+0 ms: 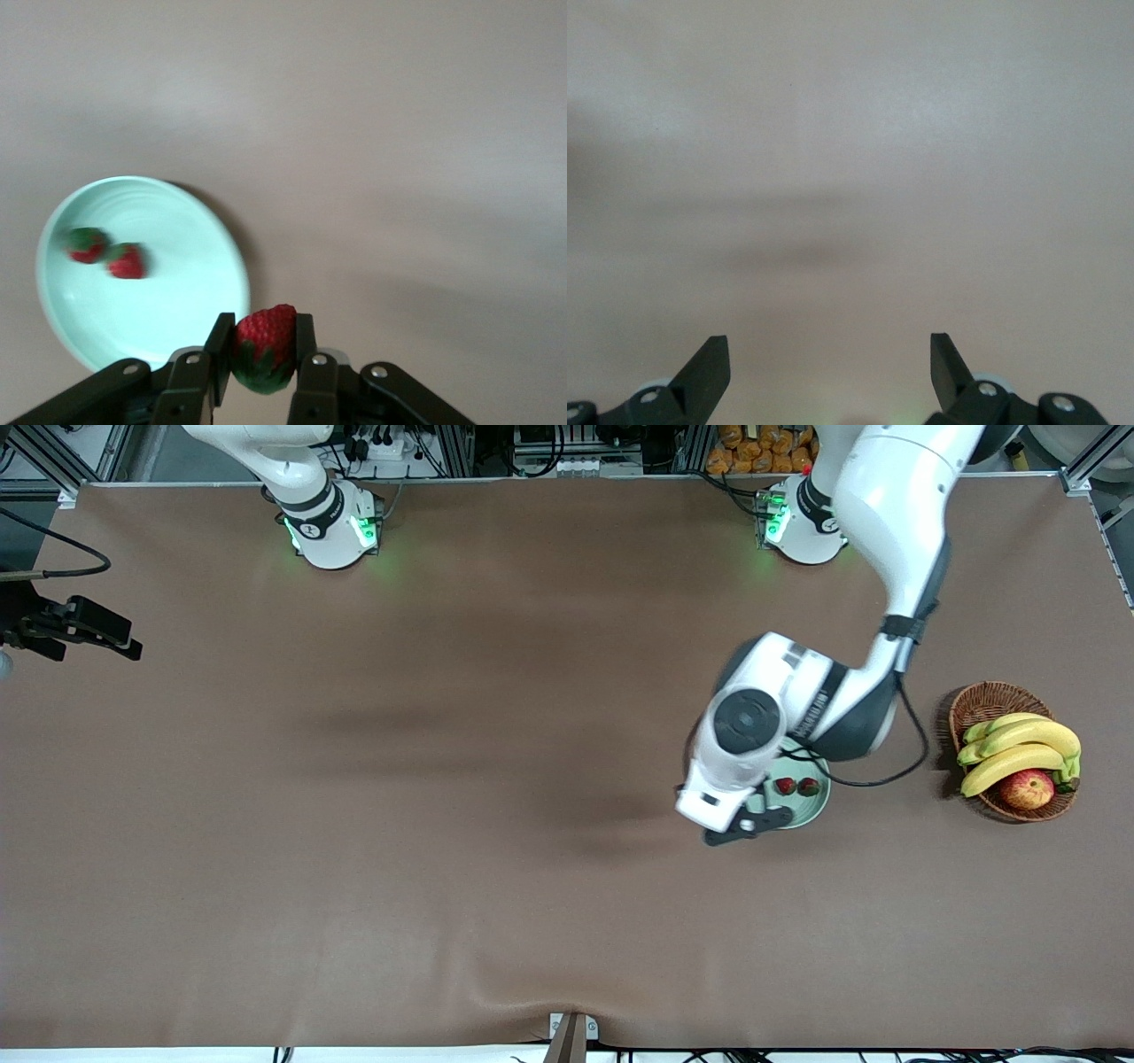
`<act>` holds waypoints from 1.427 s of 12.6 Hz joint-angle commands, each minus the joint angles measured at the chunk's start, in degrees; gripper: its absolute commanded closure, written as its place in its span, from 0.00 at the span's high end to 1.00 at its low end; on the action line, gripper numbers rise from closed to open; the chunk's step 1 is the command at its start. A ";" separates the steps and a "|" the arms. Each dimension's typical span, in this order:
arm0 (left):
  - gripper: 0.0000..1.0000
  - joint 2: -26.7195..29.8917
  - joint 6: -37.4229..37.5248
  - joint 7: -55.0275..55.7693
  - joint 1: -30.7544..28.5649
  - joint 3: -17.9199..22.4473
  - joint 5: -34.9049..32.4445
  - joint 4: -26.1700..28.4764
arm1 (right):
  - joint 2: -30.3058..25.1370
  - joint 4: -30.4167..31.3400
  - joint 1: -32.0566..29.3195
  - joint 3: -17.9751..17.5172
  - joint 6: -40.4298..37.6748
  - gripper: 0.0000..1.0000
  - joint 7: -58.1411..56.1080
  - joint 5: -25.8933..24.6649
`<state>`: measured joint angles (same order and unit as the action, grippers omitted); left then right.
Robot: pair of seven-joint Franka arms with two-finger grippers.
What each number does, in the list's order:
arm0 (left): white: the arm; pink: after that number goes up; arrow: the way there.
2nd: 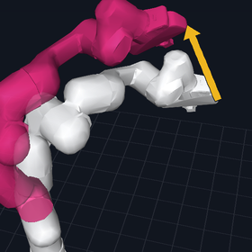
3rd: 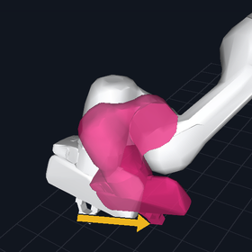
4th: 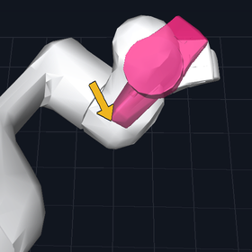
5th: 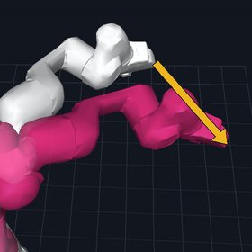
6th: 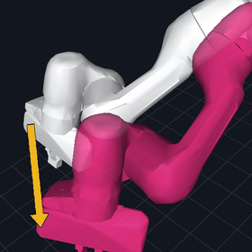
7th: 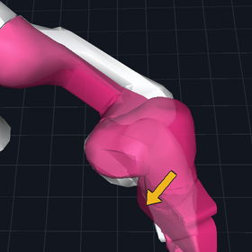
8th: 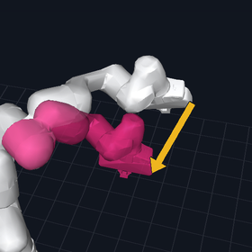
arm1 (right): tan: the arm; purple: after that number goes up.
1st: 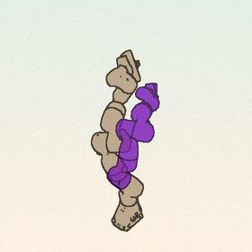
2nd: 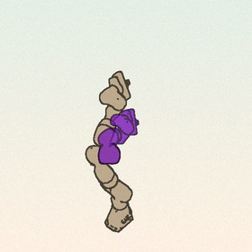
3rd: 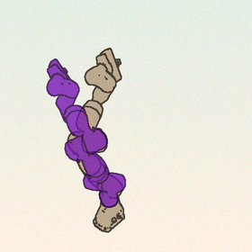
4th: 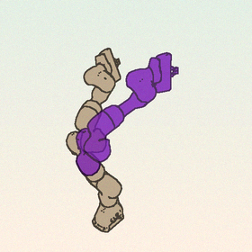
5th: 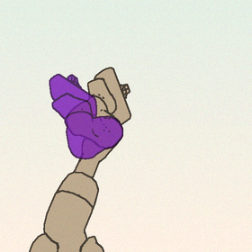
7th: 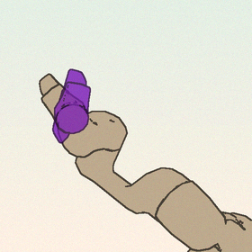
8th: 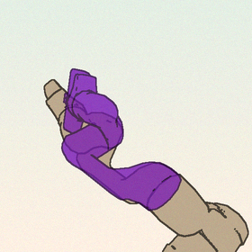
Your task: Collect all strawberries into plate
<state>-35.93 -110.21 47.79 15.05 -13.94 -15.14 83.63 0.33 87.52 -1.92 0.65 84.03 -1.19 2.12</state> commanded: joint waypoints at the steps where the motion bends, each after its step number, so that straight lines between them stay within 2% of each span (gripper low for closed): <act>1: 0.00 0.69 0.87 -0.41 -2.48 -0.65 -1.48 3.64 | 0.20 -0.69 -1.59 -1.26 -0.97 1.00 0.84 -0.71; 5: 0.00 -1.16 0.70 -0.06 -5.55 -0.65 -0.86 5.30 | 0.20 -0.60 -1.33 -1.35 -1.15 1.00 0.75 -0.71; 6: 0.13 -1.51 0.69 -0.23 -5.73 -0.65 -0.77 5.49 | 0.20 -0.60 -1.33 -1.35 -1.15 1.00 0.75 -0.71; 7: 0.38 -1.86 0.69 -0.41 -6.08 -0.65 -0.77 5.49 | 0.20 -0.60 -1.25 -1.35 -1.15 1.00 0.75 -0.71; 9: 0.96 -1.69 0.78 -0.59 -6.70 -0.65 -0.77 5.40 | 0.20 -0.60 -1.24 -1.35 -1.15 1.00 0.75 -0.71; 10: 1.00 -1.25 0.87 -0.50 -6.79 -0.65 -0.77 5.14 | 0.20 -0.60 -1.24 -1.35 -1.15 1.00 0.75 -0.71; 12: 1.00 1.11 1.05 -0.50 -7.32 -0.74 -0.69 4.61 | 0.28 -0.60 -1.16 -1.35 -1.15 1.00 0.75 -0.71; 15: 1.00 7.87 1.40 -0.24 -9.24 -0.91 0.71 4.26 | 0.37 -0.69 -1.42 -1.35 -1.15 1.00 0.75 -0.71; 18: 1.00 14.20 3.50 -8.90 -11.26 -0.91 2.74 3.82 | 0.37 -0.69 -1.42 -1.35 -1.06 1.00 0.75 -0.71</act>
<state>-26.45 -108.45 43.97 5.66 -14.23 -14.06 86.08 0.52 87.56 -2.06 0.46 83.63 -1.12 2.12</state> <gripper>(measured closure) 0.000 0.000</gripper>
